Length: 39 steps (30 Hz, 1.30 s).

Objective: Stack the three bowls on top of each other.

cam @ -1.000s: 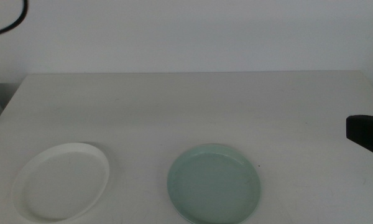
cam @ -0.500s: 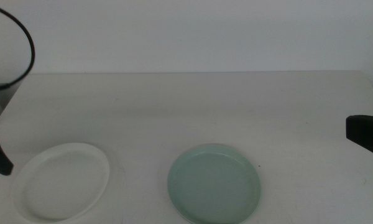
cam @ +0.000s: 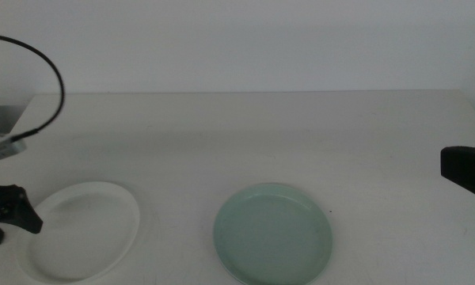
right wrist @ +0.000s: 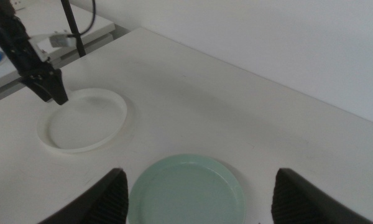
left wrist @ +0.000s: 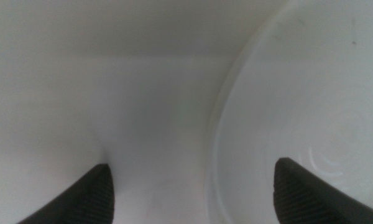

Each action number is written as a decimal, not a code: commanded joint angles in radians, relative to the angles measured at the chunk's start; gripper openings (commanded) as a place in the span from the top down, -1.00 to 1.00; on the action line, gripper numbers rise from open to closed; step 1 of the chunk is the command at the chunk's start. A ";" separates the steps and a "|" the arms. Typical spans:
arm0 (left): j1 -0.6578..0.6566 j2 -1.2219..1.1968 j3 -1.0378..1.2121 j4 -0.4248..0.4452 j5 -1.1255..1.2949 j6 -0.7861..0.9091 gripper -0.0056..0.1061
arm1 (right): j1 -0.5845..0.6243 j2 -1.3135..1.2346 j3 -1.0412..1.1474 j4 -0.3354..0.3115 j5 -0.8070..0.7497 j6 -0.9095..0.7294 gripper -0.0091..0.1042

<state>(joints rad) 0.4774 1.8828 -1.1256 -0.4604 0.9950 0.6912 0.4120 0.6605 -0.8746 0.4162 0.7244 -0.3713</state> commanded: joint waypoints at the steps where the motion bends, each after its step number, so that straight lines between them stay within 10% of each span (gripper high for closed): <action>1: -0.031 -0.039 -0.025 -0.004 -0.007 -0.015 -0.55 | 0.000 0.000 -0.027 0.008 -0.060 -0.006 -0.20; 10: -0.085 -0.024 -0.025 0.050 -0.050 -0.080 -0.17 | 0.000 0.000 -0.022 0.008 -0.060 -0.006 -0.20; 20: -0.089 -0.004 -0.025 0.047 -0.025 -0.118 0.90 | 0.000 0.000 -0.021 0.008 -0.060 -0.006 -0.20; 39: -0.293 -0.342 -0.060 -0.016 0.137 -0.305 0.90 | 0.000 0.000 -0.021 0.008 -0.060 -0.006 -0.20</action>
<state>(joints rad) 0.2392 1.5899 -1.1558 -0.4392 1.1224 0.4324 0.4120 0.6605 -0.8726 0.4162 0.7244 -0.3713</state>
